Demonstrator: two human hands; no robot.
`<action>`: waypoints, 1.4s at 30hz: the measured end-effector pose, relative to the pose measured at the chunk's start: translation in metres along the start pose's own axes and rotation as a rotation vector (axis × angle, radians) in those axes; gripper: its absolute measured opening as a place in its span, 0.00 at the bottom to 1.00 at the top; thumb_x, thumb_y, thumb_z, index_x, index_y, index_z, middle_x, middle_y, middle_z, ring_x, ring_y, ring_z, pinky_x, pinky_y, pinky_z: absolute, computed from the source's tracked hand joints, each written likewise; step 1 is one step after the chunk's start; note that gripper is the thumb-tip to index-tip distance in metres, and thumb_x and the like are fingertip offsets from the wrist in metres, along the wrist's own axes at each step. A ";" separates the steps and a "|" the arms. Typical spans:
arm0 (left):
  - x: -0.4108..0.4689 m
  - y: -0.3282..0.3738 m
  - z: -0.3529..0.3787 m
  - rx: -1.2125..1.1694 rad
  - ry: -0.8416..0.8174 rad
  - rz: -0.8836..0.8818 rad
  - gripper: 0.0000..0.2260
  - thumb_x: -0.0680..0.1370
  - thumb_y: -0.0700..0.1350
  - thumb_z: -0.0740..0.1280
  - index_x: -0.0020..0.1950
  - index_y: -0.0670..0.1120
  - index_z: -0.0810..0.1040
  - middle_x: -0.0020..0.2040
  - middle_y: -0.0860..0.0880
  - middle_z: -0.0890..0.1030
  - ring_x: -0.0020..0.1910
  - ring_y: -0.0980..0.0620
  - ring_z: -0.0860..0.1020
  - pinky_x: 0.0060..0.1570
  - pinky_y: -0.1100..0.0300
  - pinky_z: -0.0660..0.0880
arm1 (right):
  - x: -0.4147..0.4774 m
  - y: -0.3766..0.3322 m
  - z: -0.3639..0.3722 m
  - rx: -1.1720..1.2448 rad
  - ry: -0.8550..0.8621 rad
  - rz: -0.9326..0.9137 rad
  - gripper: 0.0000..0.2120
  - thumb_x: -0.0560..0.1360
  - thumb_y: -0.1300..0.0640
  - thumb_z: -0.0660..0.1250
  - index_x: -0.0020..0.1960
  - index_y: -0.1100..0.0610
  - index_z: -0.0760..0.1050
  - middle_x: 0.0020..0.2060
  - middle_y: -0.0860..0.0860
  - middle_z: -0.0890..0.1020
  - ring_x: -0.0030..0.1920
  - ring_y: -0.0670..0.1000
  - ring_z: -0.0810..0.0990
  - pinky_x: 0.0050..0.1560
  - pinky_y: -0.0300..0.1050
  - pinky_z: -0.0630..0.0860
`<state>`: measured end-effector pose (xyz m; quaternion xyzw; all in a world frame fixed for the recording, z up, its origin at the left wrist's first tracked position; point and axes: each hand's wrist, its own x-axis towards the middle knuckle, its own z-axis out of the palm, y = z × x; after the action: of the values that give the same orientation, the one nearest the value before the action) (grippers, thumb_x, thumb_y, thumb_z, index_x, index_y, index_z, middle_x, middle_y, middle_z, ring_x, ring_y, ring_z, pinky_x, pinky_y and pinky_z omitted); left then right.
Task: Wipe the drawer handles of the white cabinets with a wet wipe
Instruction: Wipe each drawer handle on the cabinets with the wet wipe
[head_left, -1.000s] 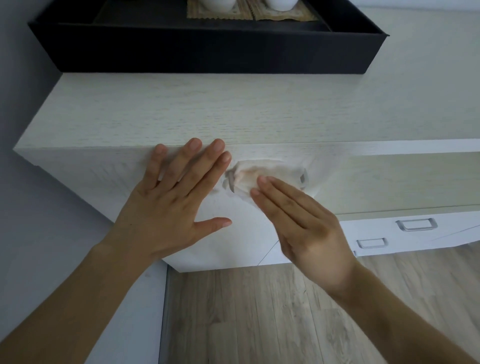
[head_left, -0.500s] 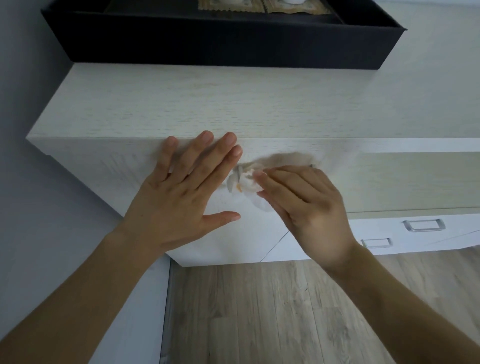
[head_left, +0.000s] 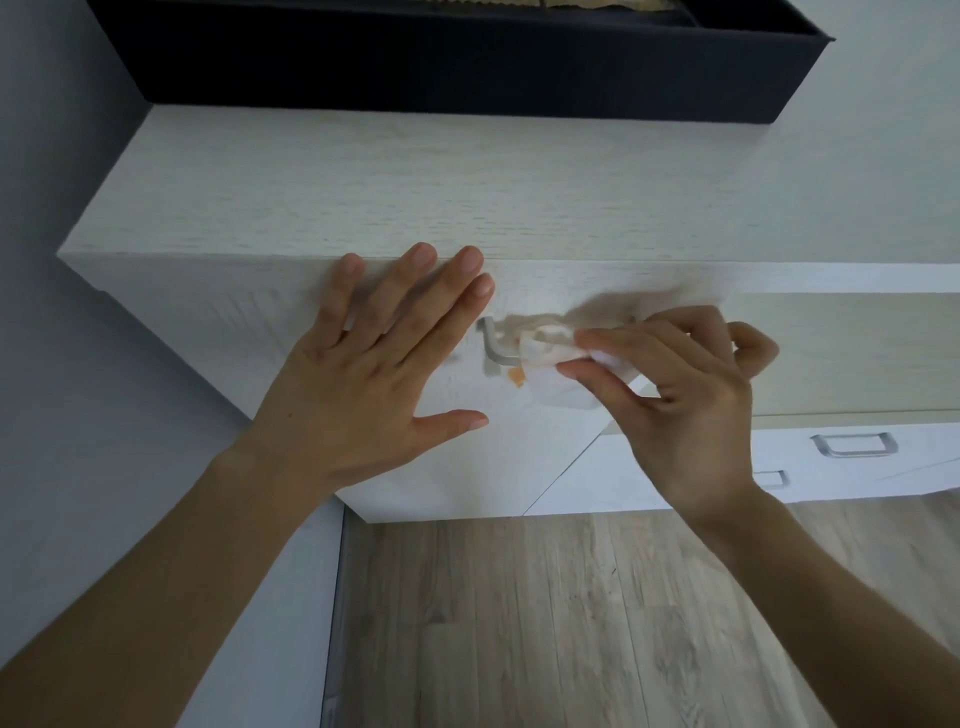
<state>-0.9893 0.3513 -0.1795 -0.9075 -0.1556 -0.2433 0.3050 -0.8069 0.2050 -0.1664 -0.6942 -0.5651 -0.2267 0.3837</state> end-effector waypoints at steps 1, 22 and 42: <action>0.000 0.000 0.000 -0.001 -0.003 -0.001 0.41 0.78 0.69 0.50 0.79 0.42 0.44 0.78 0.48 0.36 0.76 0.48 0.37 0.74 0.46 0.35 | 0.000 -0.002 0.001 0.022 -0.003 0.021 0.07 0.71 0.49 0.71 0.42 0.53 0.83 0.37 0.43 0.83 0.43 0.47 0.74 0.50 0.51 0.59; 0.000 0.001 0.001 -0.036 -0.013 -0.001 0.40 0.78 0.69 0.49 0.79 0.42 0.43 0.78 0.48 0.36 0.76 0.48 0.36 0.73 0.46 0.36 | -0.003 -0.010 0.010 0.175 -0.020 0.019 0.08 0.70 0.55 0.72 0.45 0.59 0.83 0.40 0.48 0.85 0.43 0.47 0.75 0.47 0.41 0.69; 0.001 0.000 0.001 -0.018 0.002 0.004 0.41 0.78 0.69 0.51 0.79 0.42 0.44 0.78 0.48 0.37 0.76 0.48 0.37 0.73 0.46 0.36 | 0.004 -0.033 0.024 0.183 -0.020 -0.038 0.04 0.69 0.59 0.75 0.41 0.59 0.83 0.37 0.49 0.84 0.39 0.54 0.78 0.46 0.42 0.68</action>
<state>-0.9877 0.3517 -0.1792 -0.9103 -0.1515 -0.2450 0.2972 -0.8402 0.2288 -0.1686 -0.6478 -0.6002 -0.1744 0.4355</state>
